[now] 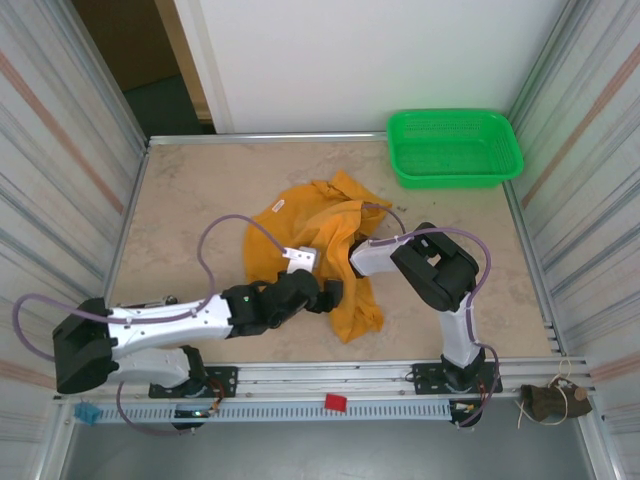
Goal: Fold the inside-out t-shirt
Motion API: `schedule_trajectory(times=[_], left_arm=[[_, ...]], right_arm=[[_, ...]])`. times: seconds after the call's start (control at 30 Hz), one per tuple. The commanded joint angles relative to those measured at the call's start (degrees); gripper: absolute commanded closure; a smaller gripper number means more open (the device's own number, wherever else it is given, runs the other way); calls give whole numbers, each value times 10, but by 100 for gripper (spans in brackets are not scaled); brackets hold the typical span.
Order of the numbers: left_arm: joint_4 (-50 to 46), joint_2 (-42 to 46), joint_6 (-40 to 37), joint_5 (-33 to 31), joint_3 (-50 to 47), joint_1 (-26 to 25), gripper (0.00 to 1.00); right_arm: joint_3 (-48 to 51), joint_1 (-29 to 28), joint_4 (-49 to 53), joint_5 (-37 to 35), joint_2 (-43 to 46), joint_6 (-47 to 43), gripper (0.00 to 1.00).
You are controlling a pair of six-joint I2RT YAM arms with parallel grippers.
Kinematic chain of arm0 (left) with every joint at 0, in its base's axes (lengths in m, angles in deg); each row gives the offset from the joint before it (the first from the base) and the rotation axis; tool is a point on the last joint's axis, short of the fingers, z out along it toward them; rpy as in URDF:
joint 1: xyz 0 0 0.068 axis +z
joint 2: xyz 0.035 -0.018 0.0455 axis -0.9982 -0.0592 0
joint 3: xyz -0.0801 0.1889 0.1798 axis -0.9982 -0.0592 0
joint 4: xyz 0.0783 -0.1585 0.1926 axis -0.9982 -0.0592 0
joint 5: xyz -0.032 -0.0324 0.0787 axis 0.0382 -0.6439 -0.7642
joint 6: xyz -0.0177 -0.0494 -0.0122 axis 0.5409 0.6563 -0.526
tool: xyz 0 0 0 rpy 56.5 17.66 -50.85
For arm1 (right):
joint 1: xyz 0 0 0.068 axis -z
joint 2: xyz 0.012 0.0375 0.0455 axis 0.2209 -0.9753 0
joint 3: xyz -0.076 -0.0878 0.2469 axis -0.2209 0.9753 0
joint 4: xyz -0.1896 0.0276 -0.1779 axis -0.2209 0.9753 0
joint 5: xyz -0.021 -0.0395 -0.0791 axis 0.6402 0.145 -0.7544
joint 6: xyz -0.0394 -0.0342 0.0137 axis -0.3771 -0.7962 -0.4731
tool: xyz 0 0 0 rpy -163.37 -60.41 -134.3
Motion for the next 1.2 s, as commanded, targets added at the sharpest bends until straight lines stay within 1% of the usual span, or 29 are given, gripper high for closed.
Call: schedule_trajectory(times=[0.0, 0.03, 0.07, 0.1, 0.17, 0.2, 0.23, 0.3, 0.4, 0.5, 0.63, 0.77, 0.87, 0.97, 1.07, 1.17], left_arm=[[95, -32, -32, 38, 7, 9, 8], [102, -47, -33, 49, 13, 12, 9], [108, -58, -35, 57, 18, 14, 12], [111, -69, -37, 62, 25, 15, 21], [110, -81, -45, 81, 39, 21, 57], [106, -79, -50, 84, 46, 22, 80], [96, -74, -53, 84, 53, 21, 100], [72, -53, -63, 89, 69, 22, 100], [48, -19, -83, 114, 99, 22, 100], [33, -4, -103, 156, 146, 22, 100], [30, -5, -121, 214, 206, 20, 100], [37, -6, -129, 244, 241, 18, 100], [48, -2, -130, 256, 254, 15, 100], [57, 2, -129, 270, 263, 14, 100], [48, 2, -133, 268, 269, 15, 100], [57, 9, -131, 266, 265, 15, 100]], right_arm=[[14, -8, 31, -4, 9, 12, 56], [15, -8, 32, -4, 10, 12, 56], [14, -8, 32, -4, 11, 12, 56], [15, -8, 33, -4, 12, 12, 56], [17, -7, 36, -6, 16, 11, 56], [17, -6, 41, -7, 17, 12, 56], [17, -4, 45, -7, 18, 12, 56], [18, 1, 53, -5, 19, 12, 56], [14, 9, 68, -3, 17, 13, 54], [2, 15, 92, 3, 10, 14, 48], [-18, 17, 124, 7, -2, 14, 41], [-28, 19, 133, 13, -13, 21, 34], [-39, 20, 143, 17, -18, 18, 31], [-58, 18, 167, 20, -23, 7, 24], [-93, 12, 228, 11, -28, -5, 16], [-150, 6, 326, -5, -43, -8, 15]])
